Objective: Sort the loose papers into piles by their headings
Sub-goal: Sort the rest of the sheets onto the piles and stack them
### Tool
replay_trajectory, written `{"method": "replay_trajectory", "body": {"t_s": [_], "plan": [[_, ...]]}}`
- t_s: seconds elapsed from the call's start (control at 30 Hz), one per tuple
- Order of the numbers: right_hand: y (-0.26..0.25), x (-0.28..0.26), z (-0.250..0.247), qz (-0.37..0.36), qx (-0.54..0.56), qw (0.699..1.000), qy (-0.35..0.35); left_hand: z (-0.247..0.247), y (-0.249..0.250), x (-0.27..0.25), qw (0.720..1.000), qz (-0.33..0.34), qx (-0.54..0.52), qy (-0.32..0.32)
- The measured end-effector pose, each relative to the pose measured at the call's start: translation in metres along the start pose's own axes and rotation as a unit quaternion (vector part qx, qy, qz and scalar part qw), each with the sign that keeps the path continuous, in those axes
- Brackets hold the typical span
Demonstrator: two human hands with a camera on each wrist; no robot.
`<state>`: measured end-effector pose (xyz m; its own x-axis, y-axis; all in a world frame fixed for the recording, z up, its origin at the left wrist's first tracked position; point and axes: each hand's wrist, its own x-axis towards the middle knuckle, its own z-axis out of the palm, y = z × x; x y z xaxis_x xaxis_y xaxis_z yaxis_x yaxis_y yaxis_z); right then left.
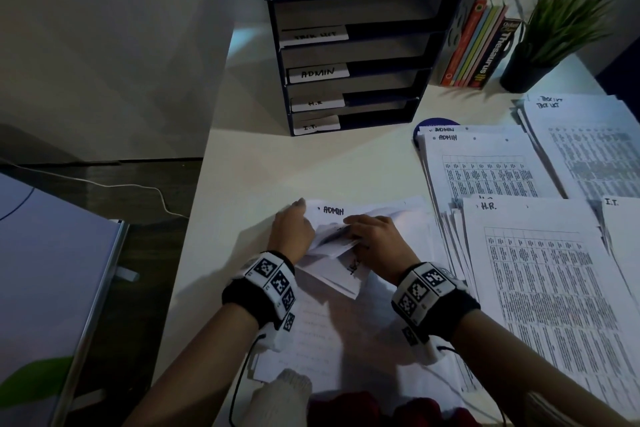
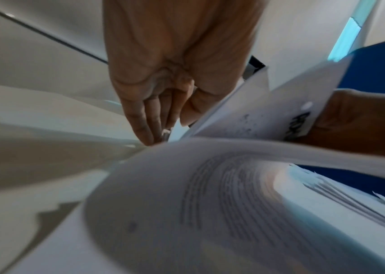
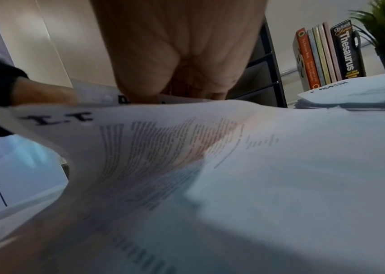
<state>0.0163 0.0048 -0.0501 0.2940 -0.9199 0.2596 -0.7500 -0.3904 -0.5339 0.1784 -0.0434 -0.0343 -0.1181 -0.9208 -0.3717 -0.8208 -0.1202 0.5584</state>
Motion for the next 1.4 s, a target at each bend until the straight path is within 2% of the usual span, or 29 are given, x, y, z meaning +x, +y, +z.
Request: {"method": "replay_trajectory", "body": {"t_s": [0.1,0.2,0.3,0.4,0.47,0.6,0.7,0.77,0.83,0.9,1.0,1.07,1.13,1.2,1.27,1.4], "plan": [[0.0,-0.001,0.0,-0.004,0.004,1.0,0.005,0.005,-0.001,-0.007,0.998,0.054,0.027,0.017],[-0.001,-0.001,-0.002,0.004,-0.012,1.0,-0.009,0.008,-0.006,-0.01,0.994,0.094,-0.03,0.048],[-0.003,-0.004,-0.003,0.022,-0.022,0.999,-0.012,0.008,-0.007,-0.014,0.992,0.076,-0.097,-0.018],[-0.004,-0.009,-0.005,0.023,-0.023,0.999,-0.01,0.004,-0.007,-0.02,0.971,0.041,-0.22,-0.085],[-0.002,-0.011,-0.004,0.023,-0.014,0.999,-0.027,0.0,-0.005,-0.021,0.958,0.026,-0.266,-0.104],[-0.003,-0.013,-0.007,0.028,-0.018,0.998,-0.048,-0.003,-0.001,-0.011,0.948,0.009,-0.293,-0.126],[-0.008,-0.013,-0.008,0.039,-0.008,0.999,-0.028,0.006,-0.014,-0.002,0.934,-0.023,-0.305,-0.183],[-0.009,-0.015,-0.006,0.044,-0.02,0.999,-0.012,0.016,-0.029,0.005,0.927,-0.03,-0.317,-0.195],[-0.009,-0.016,-0.005,0.038,-0.039,0.999,-0.003,0.011,-0.023,-0.002,0.934,-0.046,-0.315,-0.162],[-0.009,-0.013,-0.009,0.031,-0.054,0.998,0.002,0.013,-0.02,-0.002,0.956,-0.032,-0.269,-0.113],[-0.015,-0.005,-0.02,0.034,-0.079,0.996,-0.024,0.013,-0.015,-0.002,0.98,-0.004,-0.188,-0.056],[-0.018,0.003,-0.025,0.048,-0.1,0.991,-0.07,0.001,-0.003,-0.004,0.989,0.023,-0.146,0.004],[-0.018,0.011,-0.028,0.085,-0.132,0.976,-0.15,-0.024,0.018,-0.008,0.986,0.057,-0.133,0.083],[-0.016,0.017,-0.026,0.116,-0.152,0.961,-0.198,-0.051,0.037,-0.01,0.974,0.091,-0.151,0.143],[-0.013,0.02,-0.023,0.137,-0.149,0.956,-0.213,-0.075,0.052,-0.011,0.958,0.133,-0.162,0.195],[-0.014,0.023,-0.028,0.141,-0.14,0.96,-0.198,-0.106,0.068,-0.017,0.93,0.19,-0.204,0.241]]}}
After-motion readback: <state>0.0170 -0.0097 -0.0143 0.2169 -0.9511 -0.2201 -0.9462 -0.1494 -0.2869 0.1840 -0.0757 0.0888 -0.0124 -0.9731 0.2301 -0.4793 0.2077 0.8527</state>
